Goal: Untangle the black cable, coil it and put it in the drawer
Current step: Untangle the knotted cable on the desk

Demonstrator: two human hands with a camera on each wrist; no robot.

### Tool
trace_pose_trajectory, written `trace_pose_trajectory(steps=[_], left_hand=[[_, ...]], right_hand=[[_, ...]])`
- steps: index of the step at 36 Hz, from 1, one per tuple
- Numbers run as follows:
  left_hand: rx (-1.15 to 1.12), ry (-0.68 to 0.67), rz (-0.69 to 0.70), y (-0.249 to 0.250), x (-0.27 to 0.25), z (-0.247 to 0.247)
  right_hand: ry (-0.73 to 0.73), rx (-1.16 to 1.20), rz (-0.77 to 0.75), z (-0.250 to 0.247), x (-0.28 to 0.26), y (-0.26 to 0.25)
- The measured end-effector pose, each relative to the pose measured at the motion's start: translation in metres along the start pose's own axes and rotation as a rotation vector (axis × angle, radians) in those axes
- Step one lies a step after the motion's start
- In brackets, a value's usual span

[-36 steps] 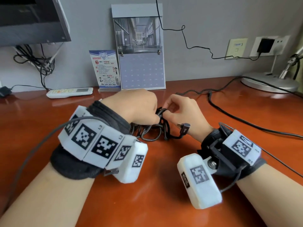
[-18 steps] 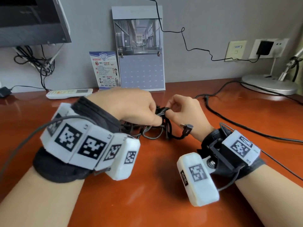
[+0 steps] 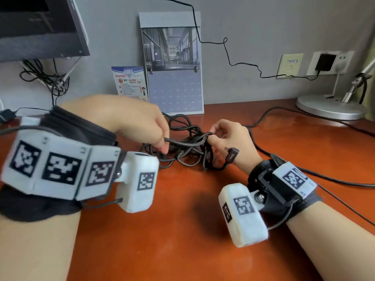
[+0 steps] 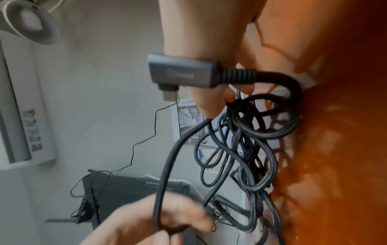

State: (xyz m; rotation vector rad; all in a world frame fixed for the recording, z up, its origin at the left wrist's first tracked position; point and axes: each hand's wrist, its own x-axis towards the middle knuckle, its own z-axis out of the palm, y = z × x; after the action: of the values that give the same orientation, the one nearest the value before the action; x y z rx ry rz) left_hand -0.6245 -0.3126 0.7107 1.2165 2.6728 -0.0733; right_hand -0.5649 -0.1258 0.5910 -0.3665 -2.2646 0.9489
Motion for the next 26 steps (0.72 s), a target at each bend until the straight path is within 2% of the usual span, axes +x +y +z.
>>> trace_pose_trajectory(steps=[4, 9, 14, 18, 22, 26], left_hand=[[0.038, -0.011, -0.018, 0.013, 0.007, 0.01], [0.062, 0.154, 0.079, 0.037, 0.018, 0.025], [0.165, 0.263, 0.088, 0.045, 0.022, 0.03], [0.171, 0.276, 0.1, 0.033, 0.019, 0.02], [0.009, 0.271, 0.126, 0.017, 0.006, 0.001], [-0.046, 0.161, 0.027, 0.002, -0.002, -0.005]], right_hand=[[-0.019, -0.029, -0.049, 0.004, -0.003, -0.006], [-0.019, -0.03, -0.062, 0.004, -0.004, -0.009], [-0.014, -0.019, -0.06, 0.005, -0.004, -0.007], [-0.028, -0.005, -0.031, 0.004, -0.005, -0.007], [0.064, 0.03, 0.071, 0.003, 0.001, 0.008], [0.065, 0.058, 0.11, 0.003, 0.0, 0.005]])
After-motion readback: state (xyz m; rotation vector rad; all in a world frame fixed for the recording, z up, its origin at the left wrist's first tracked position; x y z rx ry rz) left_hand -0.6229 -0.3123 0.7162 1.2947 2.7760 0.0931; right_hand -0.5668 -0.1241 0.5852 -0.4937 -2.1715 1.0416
